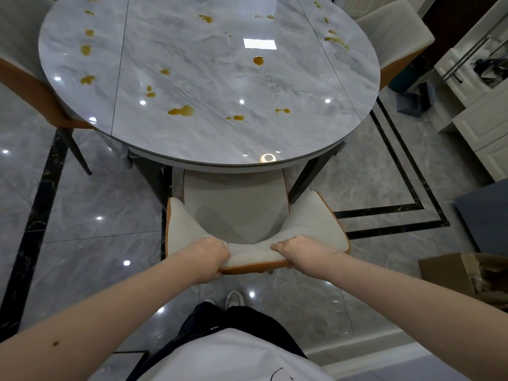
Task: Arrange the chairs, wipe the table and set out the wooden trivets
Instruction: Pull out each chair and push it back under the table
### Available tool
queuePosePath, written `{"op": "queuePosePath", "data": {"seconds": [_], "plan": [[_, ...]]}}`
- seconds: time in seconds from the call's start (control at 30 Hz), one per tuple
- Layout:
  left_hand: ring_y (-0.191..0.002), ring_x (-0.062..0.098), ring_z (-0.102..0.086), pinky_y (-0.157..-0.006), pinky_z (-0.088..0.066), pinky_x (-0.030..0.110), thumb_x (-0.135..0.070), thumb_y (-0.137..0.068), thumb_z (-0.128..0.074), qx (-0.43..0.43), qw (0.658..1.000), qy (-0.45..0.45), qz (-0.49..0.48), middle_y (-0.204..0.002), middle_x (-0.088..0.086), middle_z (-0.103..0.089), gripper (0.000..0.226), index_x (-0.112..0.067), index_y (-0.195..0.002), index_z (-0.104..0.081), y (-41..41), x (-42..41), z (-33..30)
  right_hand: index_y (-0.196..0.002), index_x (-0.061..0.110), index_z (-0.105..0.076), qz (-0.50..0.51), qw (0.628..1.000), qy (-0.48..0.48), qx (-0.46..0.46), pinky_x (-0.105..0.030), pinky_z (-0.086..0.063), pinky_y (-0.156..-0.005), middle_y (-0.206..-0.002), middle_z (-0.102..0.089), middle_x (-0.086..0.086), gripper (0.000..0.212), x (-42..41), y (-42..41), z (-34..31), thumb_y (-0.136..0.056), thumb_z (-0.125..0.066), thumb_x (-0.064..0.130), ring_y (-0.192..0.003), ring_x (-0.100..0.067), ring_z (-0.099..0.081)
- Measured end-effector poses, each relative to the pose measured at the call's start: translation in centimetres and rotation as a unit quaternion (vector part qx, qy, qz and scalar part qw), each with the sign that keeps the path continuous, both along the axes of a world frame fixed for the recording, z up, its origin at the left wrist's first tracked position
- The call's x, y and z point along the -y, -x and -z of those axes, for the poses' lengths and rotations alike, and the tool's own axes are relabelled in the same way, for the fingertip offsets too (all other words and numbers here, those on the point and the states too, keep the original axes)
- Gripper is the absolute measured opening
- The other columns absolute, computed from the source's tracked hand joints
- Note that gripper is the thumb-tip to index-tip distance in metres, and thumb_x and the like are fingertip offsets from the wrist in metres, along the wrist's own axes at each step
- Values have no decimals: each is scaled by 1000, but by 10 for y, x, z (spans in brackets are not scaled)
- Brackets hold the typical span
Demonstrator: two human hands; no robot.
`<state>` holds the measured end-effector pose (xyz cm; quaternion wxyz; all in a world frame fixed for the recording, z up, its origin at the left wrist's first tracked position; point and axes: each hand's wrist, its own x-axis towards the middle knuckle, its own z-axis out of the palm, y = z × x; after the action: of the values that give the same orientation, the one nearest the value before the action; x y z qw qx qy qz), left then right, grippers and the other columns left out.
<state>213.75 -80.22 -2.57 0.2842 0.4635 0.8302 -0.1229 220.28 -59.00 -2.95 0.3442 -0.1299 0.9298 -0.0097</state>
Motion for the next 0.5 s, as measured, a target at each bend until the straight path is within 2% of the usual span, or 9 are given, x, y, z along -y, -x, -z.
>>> {"op": "queuePosePath", "data": {"seconds": [0.27,0.5], "plan": [[-101,23,-58,-83,-44,30,-31,-91,-55,12,999,-20,23,-110,7,-60,30,-11,-113,-58,3,6,1,-135,16,-45,18,999,-32,36,-32,-45,-92,-119,-61,-10,46,8,1,-10,-90,-56,9,-111,-26,-58],[-104,24,-57,-84,-43,30,-33,-93,-51,-2,999,-18,30,-113,8,-60,33,-10,-116,-56,2,5,1,-133,16,-46,16,999,-35,35,-33,-47,-88,-116,-62,-9,44,11,-1,-9,-91,-55,10,-107,-26,-59]]}}
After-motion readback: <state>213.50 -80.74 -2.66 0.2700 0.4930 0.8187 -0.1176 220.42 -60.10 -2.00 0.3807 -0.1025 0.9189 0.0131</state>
